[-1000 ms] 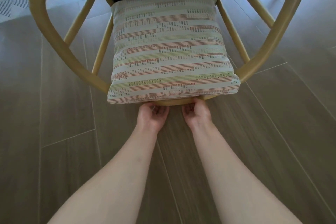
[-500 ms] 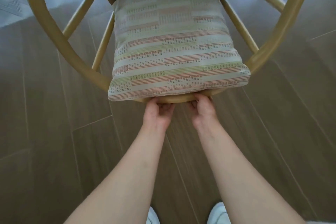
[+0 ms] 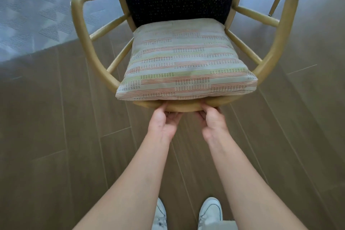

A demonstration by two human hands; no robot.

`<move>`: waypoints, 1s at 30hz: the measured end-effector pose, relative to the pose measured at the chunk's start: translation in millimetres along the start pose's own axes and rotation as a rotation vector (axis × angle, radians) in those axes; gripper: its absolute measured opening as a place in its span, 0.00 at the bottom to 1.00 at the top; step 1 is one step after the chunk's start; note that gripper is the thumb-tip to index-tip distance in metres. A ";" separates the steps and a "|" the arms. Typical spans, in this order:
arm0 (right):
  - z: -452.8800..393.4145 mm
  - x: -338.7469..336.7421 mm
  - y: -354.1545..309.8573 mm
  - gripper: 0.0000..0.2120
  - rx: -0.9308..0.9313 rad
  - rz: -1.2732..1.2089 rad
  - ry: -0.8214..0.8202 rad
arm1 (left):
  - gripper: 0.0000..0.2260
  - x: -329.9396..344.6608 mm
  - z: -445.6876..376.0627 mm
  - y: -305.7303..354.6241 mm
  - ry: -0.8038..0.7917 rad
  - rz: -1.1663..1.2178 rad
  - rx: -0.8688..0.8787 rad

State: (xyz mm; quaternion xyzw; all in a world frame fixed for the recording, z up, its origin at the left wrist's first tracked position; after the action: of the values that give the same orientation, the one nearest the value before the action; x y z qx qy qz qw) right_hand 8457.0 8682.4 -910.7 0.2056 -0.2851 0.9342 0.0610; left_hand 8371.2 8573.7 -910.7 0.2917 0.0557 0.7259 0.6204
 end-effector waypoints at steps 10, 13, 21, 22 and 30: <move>33.2 81.2 -85.9 0.17 -0.004 0.048 -0.077 | 0.15 82.7 61.3 73.4 0.074 -0.058 0.086; 39.5 108.5 -111.1 0.16 -0.011 0.054 -0.091 | 0.16 105.6 67.8 95.9 0.073 -0.074 0.103; 41.4 170.5 -151.7 0.16 -0.090 0.047 -0.095 | 0.16 149.3 67.2 150.5 0.020 -0.066 0.133; 41.6 182.8 -157.0 0.15 -0.103 0.040 -0.091 | 0.17 156.5 66.1 161.8 0.004 -0.074 0.134; 33.1 246.3 -188.6 0.16 -0.254 0.064 -0.043 | 0.20 200.6 58.2 219.1 -0.119 -0.108 0.182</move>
State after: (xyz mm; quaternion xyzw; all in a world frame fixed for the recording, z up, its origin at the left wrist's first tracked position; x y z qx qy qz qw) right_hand 8288.6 8819.7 -686.9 0.2069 -0.4089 0.8874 0.0505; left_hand 8197.5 8695.5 -694.7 0.3858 0.1001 0.6649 0.6317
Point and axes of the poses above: each hand's wrist, its own z-axis away from the middle knuckle, its own x-axis out of the palm, y = z × x, the point moved 5 cm from there along -z, towards the middle knuckle, and after that the axes turned 11 degrees about -z, right-handed, at the moved point
